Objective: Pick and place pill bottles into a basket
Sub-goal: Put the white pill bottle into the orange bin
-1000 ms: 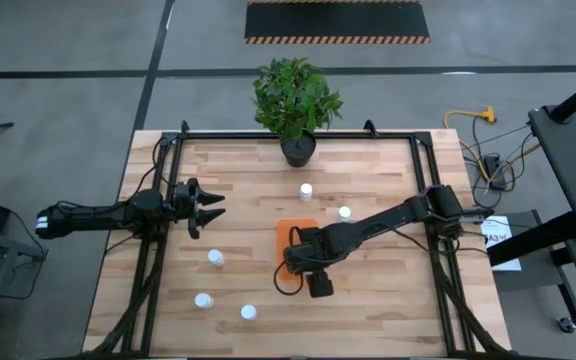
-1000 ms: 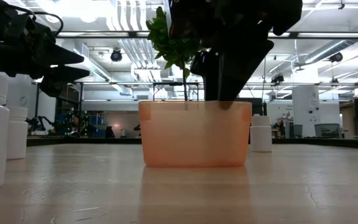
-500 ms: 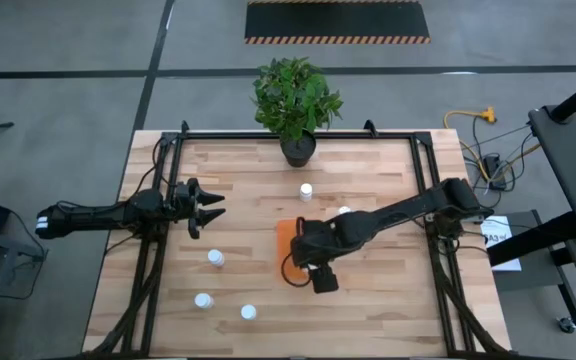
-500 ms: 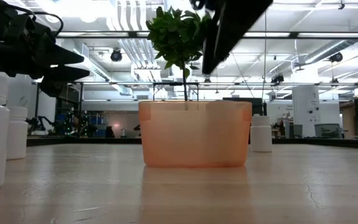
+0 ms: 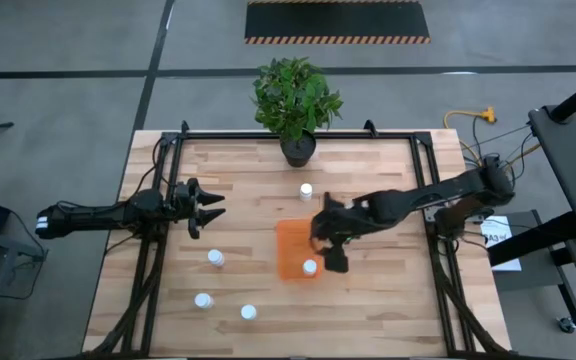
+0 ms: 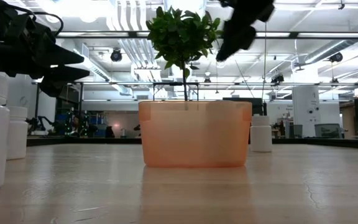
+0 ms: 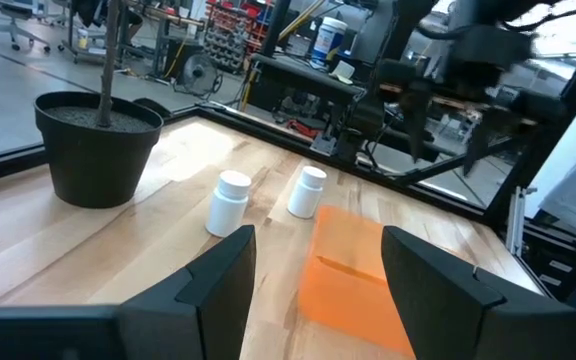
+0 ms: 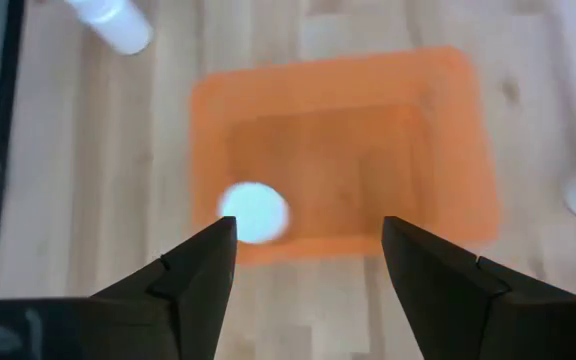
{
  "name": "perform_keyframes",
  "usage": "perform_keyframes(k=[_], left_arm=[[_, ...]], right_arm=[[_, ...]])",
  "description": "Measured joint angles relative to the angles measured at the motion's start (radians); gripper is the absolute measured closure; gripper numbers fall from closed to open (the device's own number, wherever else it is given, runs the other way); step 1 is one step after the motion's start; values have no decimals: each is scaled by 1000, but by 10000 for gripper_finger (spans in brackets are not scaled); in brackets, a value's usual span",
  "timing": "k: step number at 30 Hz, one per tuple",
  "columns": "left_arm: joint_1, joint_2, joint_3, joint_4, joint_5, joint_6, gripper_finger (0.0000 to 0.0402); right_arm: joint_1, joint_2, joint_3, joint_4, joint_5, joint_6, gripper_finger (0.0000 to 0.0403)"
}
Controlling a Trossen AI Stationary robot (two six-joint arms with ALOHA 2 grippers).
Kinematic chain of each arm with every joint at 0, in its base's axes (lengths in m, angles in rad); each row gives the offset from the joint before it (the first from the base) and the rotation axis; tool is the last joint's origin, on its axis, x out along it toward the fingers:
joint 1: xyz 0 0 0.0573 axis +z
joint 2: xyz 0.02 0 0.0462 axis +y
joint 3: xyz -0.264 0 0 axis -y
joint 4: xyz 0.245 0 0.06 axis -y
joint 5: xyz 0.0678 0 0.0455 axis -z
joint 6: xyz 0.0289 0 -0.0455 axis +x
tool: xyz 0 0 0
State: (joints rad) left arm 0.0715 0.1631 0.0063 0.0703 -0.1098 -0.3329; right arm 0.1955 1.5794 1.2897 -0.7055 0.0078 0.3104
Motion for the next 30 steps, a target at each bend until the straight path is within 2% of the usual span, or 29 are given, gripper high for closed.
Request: perform_keyframes(k=[9,14,23,27,30], left_arm=[[0,0,0,0,0,0,201],[0,0,0,0,0,0,201],[0,0,0,0,0,0,201],[0,0,0,0,0,0,201],[0,0,0,0,0,0,201]], right_arm=[[-28,-296,-292,42,127,94,158],[-63,-389,-399,43,159,114,146],[-155,-427,-517,136,149,91,84],[-194,-397,-522,138,149,27,55],[-212,-371,-522,155,137,-49,48]])
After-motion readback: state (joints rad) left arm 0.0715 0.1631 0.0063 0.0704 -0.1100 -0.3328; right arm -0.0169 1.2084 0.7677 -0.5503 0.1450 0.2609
